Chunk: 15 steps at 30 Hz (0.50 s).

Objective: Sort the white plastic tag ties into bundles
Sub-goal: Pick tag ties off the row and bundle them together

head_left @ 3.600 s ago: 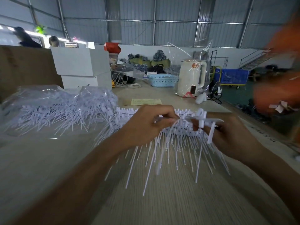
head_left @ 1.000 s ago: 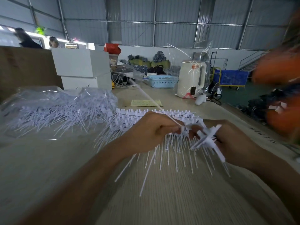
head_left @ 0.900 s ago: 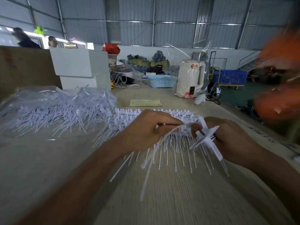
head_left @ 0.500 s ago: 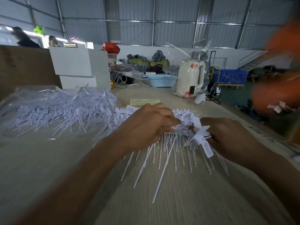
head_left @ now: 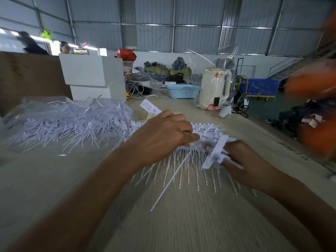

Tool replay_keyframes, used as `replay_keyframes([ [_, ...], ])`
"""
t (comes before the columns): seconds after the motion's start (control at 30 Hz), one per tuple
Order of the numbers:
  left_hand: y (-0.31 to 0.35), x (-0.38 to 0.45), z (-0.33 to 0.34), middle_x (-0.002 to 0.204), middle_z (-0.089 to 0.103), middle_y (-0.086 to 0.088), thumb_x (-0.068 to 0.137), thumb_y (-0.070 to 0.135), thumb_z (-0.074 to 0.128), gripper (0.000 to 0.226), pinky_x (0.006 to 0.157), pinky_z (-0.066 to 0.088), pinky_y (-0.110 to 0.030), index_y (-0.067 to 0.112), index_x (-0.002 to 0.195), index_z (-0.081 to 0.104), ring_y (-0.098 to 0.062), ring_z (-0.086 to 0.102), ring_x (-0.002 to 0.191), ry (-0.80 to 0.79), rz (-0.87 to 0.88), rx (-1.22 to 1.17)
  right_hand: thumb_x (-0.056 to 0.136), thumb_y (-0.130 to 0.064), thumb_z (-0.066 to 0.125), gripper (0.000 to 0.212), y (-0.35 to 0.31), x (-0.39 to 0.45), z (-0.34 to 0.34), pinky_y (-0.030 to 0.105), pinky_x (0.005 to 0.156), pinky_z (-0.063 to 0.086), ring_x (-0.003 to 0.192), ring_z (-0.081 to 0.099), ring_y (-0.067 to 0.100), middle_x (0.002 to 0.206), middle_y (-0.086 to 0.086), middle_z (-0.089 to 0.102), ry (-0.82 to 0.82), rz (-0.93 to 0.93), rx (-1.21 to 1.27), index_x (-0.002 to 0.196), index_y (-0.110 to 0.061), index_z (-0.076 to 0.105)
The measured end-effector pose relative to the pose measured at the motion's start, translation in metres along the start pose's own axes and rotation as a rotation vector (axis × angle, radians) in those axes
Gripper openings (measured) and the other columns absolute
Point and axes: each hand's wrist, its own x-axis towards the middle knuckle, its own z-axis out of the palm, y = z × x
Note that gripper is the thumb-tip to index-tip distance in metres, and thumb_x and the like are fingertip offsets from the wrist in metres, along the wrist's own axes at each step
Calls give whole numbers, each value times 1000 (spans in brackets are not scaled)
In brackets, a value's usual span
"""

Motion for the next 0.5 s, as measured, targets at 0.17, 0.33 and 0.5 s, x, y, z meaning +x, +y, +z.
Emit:
replay_keyframes([
  [0.17,2,4,-2,105,73,-1,80,7,80,42,80,50,-42,21,119,72,-24,64,98,97,21,13,94,-30,51,42,-2,-2,-10,12,52,38,49,47,9,59,-1,59,121,233,465,55,-31,67],
  [0.33,2,4,-1,107,73,0,79,2,80,43,80,50,-43,21,117,74,-24,64,99,101,66,-17,98,-40,54,36,3,-4,-19,8,54,42,57,59,7,61,-4,63,185,281,300,66,-27,62],
  [0.5,-13,-10,9,110,71,0,92,20,68,29,87,45,-42,20,122,72,-22,59,103,31,-94,-262,105,-38,41,45,30,-10,-51,23,45,24,47,30,8,57,1,37,422,529,583,70,-19,62],
])
